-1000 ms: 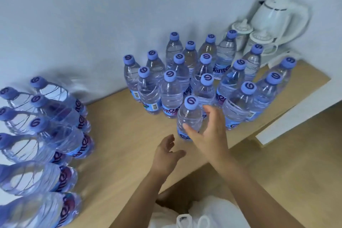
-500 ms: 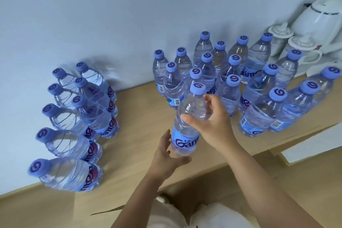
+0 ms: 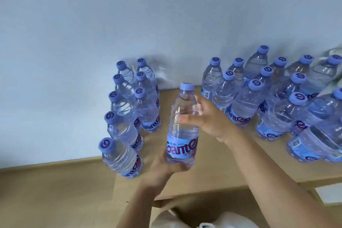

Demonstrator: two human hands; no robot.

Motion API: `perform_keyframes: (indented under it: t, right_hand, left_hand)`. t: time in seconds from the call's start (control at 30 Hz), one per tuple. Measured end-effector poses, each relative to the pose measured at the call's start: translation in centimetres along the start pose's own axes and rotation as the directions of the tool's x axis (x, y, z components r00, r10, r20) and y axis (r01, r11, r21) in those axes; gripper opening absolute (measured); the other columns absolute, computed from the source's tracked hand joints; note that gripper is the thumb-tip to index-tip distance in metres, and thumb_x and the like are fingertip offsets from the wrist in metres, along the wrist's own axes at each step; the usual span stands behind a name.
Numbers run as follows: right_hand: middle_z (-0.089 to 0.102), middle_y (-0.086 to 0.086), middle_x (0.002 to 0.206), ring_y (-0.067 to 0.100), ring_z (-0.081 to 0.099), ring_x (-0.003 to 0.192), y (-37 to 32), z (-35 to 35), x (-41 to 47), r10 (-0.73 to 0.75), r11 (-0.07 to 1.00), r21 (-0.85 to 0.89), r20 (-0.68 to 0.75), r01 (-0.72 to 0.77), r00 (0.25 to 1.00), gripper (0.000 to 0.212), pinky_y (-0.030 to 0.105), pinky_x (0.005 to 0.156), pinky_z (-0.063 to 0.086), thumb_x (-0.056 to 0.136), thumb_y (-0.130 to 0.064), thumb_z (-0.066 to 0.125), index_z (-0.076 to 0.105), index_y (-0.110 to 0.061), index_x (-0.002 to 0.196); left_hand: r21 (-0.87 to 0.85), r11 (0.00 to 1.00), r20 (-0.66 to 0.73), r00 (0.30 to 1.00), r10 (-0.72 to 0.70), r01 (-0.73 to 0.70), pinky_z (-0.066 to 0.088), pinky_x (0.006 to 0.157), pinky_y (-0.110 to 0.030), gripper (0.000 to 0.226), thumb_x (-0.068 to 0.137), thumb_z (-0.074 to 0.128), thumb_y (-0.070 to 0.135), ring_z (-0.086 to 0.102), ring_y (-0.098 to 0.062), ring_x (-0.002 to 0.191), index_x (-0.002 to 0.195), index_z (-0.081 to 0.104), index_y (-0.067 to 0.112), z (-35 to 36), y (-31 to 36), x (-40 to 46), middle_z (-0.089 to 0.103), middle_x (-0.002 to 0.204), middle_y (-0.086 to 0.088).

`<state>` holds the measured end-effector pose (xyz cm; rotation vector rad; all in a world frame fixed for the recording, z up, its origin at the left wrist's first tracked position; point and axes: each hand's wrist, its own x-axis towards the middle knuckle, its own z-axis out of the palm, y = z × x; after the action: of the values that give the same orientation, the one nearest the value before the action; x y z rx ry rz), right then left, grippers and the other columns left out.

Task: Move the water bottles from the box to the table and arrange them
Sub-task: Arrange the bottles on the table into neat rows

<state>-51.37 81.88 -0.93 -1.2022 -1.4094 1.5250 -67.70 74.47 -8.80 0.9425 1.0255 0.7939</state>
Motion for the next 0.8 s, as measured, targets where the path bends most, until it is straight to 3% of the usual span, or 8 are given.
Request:
perform_keyframes:
  t: [0.07,0.13,0.23,0.37,0.43,0.53,0.63,0.8]
  right_hand:
    - [0.068,0.008,0.108,0.017,0.066,0.096,0.4,1.1,0.8,0.019,1.0,0.024,0.037,-0.02,0.999,0.05,0.03,0.087,0.051,0.071,-0.005,0.077,0.055,-0.01,0.115]
    - [0.065,0.012,0.113,0.016,0.065,0.095,0.5,2.1,1.5,0.041,0.998,0.042,0.091,-0.045,0.995,0.051,0.024,0.081,0.053,0.072,-0.001,0.075,0.052,-0.007,0.118]
    - [0.064,0.009,0.116,0.016,0.065,0.101,0.3,3.9,3.5,0.083,0.995,-0.07,0.142,-0.074,0.986,0.054,0.03,0.088,0.053,0.073,-0.005,0.077,0.049,-0.005,0.12]
    - [0.07,-0.001,0.1,0.01,0.066,0.089,0.7,5.2,5.3,0.065,0.973,-0.227,0.154,-0.028,0.986,0.046,0.021,0.08,0.052,0.068,-0.01,0.082,0.059,-0.011,0.108]
    - [0.067,-0.007,0.097,0.002,0.063,0.084,1.5,5.9,5.7,0.035,0.966,-0.26,0.143,0.003,0.989,0.048,0.016,0.076,0.051,0.065,-0.011,0.084,0.059,-0.016,0.106]
    - [0.065,-0.014,0.1,-0.006,0.06,0.086,2.9,6.8,6.2,-0.011,0.951,-0.304,0.138,0.053,0.99,0.056,0.009,0.072,0.045,0.063,-0.014,0.086,0.057,-0.022,0.111]
    - [0.06,-0.008,0.109,0.005,0.057,0.099,4.2,7.3,6.6,-0.055,0.928,-0.362,0.086,0.083,0.995,0.064,0.016,0.083,0.045,0.062,-0.017,0.086,0.054,-0.023,0.116]
    - [0.043,-0.019,0.108,0.007,0.048,0.109,5.4,8.1,6.6,-0.137,0.914,-0.369,0.104,0.166,0.985,0.066,0.025,0.096,0.042,0.061,-0.013,0.086,0.049,-0.036,0.11]
  left_hand:
    - [0.08,0.996,-0.171,0.984,0.052,-0.039,0.052,0.068,-0.025,0.053,0.051,0.079,0.005,0.063,-0.018,0.078,0.102,0.061,0.004,-0.3,-0.2,0.1,0.069,0.084,-0.006]
    - [0.08,0.995,-0.247,0.966,0.07,-0.051,0.053,0.068,-0.027,0.056,0.05,0.078,0.004,0.064,-0.017,0.077,0.104,0.06,0.005,-1.0,-0.7,0.1,0.069,0.084,-0.007]
    - [0.065,0.997,-0.377,0.924,0.067,-0.046,0.054,0.07,-0.03,0.068,0.044,0.082,0.008,0.066,-0.019,0.079,0.108,0.058,0.005,-2.7,-1.5,0.2,0.07,0.09,-0.012]
    - [0.105,0.992,-0.493,0.862,0.116,-0.073,0.05,0.056,-0.018,0.045,0.047,0.08,0.002,0.066,-0.007,0.064,0.086,0.064,0.017,-3.3,-2.5,0.9,0.071,0.071,0.001]
    - [0.121,0.99,-0.575,0.808,0.127,-0.069,0.047,0.051,-0.013,0.044,0.054,0.078,-0.008,0.063,-0.002,0.059,0.085,0.061,0.018,-3.3,-2.9,1.6,0.069,0.068,0.004]
    - [0.145,0.989,-0.666,0.741,0.087,0.014,0.046,0.065,-0.02,0.051,0.066,0.072,-0.005,0.063,-0.018,0.083,0.11,0.054,0.012,-2.9,-3.0,2.3,0.066,0.095,-0.004]
    - [0.191,0.978,-0.633,0.772,0.058,0.082,0.042,0.088,-0.029,0.07,0.074,0.069,0.002,0.052,-0.02,0.108,0.136,0.039,0.015,-2.5,-3.7,2.7,0.057,0.12,-0.001]
    - [-0.017,1.0,-0.629,0.778,-0.009,-0.002,0.037,0.089,-0.027,0.056,0.08,0.057,-0.01,0.046,-0.009,0.116,0.124,0.047,0.023,-3.2,-4.0,3.1,0.054,0.118,0.01]
